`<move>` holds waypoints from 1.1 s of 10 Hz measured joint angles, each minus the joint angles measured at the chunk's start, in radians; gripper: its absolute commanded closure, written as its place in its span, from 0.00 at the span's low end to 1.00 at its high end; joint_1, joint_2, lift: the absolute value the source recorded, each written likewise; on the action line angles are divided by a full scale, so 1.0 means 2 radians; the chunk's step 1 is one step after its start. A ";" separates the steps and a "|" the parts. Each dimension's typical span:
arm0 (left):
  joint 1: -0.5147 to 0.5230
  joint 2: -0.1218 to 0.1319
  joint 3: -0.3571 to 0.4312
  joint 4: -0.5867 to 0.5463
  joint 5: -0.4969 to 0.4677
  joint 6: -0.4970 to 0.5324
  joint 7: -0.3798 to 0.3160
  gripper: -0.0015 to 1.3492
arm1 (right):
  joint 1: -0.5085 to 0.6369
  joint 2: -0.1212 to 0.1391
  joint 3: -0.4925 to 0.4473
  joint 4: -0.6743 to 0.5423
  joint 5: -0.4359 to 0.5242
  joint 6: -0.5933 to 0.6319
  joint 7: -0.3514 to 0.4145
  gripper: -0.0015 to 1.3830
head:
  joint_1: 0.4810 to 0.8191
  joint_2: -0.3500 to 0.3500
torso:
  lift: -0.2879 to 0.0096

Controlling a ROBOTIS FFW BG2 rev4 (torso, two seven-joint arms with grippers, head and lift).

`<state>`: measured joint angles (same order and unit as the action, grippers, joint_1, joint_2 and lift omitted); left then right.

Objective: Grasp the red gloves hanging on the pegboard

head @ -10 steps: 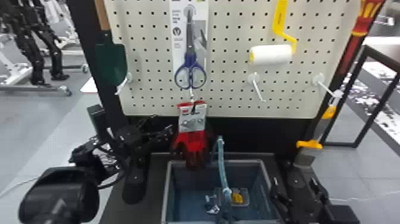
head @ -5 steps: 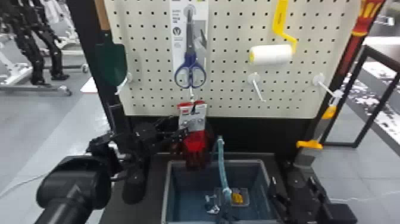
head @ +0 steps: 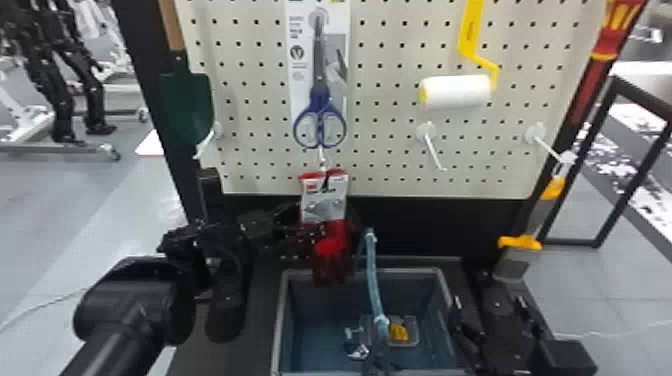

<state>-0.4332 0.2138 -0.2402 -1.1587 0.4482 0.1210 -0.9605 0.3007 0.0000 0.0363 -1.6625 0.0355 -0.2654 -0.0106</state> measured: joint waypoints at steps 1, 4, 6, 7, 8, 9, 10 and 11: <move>-0.004 0.001 -0.004 0.002 0.000 0.001 -0.001 0.35 | 0.000 0.000 0.000 0.001 0.000 0.000 0.000 0.21 | 0.20 0.50 | 0.63; -0.009 0.003 -0.012 0.003 -0.008 -0.001 -0.001 0.88 | -0.001 0.000 0.001 0.001 -0.001 0.000 0.000 0.21 | 0.20 0.50 | 0.63; -0.008 0.002 -0.013 0.003 -0.015 -0.012 0.005 0.90 | -0.001 0.000 0.001 0.001 -0.002 0.000 0.000 0.21 | 0.20 0.50 | 0.63; -0.007 0.002 -0.013 0.003 -0.016 -0.015 0.007 0.90 | 0.000 0.000 0.001 0.001 -0.002 0.000 0.000 0.21 | 0.20 0.50 | 0.63; -0.006 0.002 -0.013 0.003 -0.016 -0.017 0.009 0.90 | 0.000 0.000 0.001 0.001 -0.002 0.000 0.000 0.21 | 0.20 0.50 | 0.63; -0.005 0.002 -0.013 0.003 -0.017 -0.017 0.009 0.90 | 0.000 0.000 0.001 0.001 -0.002 0.000 0.000 0.21 | 0.20 0.50 | 0.63; -0.005 0.002 -0.013 0.003 -0.017 -0.017 0.009 0.90 | 0.000 0.000 0.001 0.001 -0.002 0.000 0.000 0.21 | 0.20 0.50 | 0.63; -0.004 0.002 -0.012 0.003 -0.017 -0.016 0.009 0.90 | 0.000 0.000 0.001 0.001 -0.002 0.000 0.000 0.21 | 0.20 0.50 | 0.63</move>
